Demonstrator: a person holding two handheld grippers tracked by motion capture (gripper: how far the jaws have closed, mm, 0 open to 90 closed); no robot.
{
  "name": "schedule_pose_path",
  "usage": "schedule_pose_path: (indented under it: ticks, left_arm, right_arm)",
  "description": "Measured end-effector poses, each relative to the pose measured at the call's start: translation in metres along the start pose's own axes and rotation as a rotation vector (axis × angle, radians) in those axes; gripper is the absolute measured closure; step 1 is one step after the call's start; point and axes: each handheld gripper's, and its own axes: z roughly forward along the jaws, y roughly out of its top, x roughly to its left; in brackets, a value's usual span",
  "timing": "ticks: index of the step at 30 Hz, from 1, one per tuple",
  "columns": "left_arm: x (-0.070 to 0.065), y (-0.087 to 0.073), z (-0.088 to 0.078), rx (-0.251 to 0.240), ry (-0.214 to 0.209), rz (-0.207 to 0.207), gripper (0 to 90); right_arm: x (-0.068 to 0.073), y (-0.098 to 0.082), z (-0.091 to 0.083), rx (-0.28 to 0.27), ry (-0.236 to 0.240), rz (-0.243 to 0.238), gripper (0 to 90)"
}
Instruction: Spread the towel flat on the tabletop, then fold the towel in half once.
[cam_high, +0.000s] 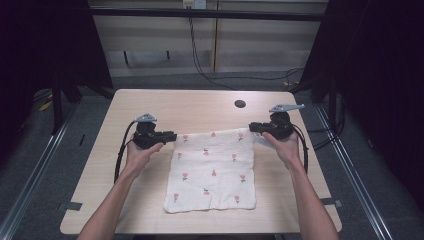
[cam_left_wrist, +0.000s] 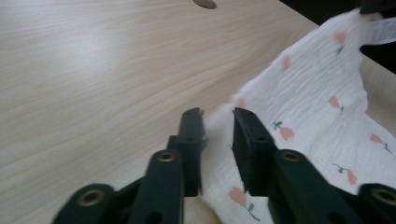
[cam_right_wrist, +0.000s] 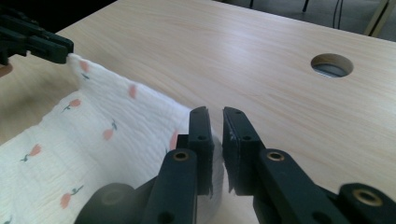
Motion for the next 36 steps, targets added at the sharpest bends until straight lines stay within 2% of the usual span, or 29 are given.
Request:
schedule_pose_path:
  ticks: [5,9,12,16,19,23,29,32,36]
  left_arm:
    - [0.001,-0.001,-0.003,0.004,0.014,-0.003,67.4]
    - [-0.003,0.0,-0.009,0.017,0.016,0.02,64.1]
    - [-0.006,-0.001,-0.018,0.008,0.018,0.036,63.4]
    - [-0.01,-0.005,-0.028,0.023,0.011,0.054,69.8]
    - [-0.016,-0.007,-0.036,0.025,0.002,0.063,69.3]
    - [-0.026,-0.011,-0.043,0.054,-0.013,0.108,69.1]
    - [-0.042,-0.03,-0.041,0.117,-0.05,0.139,70.0]
    - [-0.054,-0.041,-0.04,0.156,-0.068,0.169,69.6]
    - [-0.067,-0.047,-0.043,0.179,-0.089,0.192,68.5]
  right_arm:
    - [-0.007,0.002,0.004,-0.007,-0.038,0.017,75.2]
    - [-0.005,-0.001,0.005,-0.012,-0.034,0.018,74.3]
    - [0.0,-0.002,0.003,-0.004,-0.028,0.004,72.6]
    - [0.01,-0.007,-0.006,0.008,-0.009,-0.024,71.9]
    - [0.02,-0.011,-0.014,0.031,0.004,-0.04,69.7]
    - [0.033,-0.015,-0.022,0.066,0.016,-0.087,67.1]
    - [0.048,-0.029,-0.024,0.115,0.052,-0.119,65.1]
    - [0.056,-0.039,-0.022,0.138,0.073,-0.131,64.0]
    - [0.068,-0.055,-0.02,0.159,0.104,-0.147,62.9]
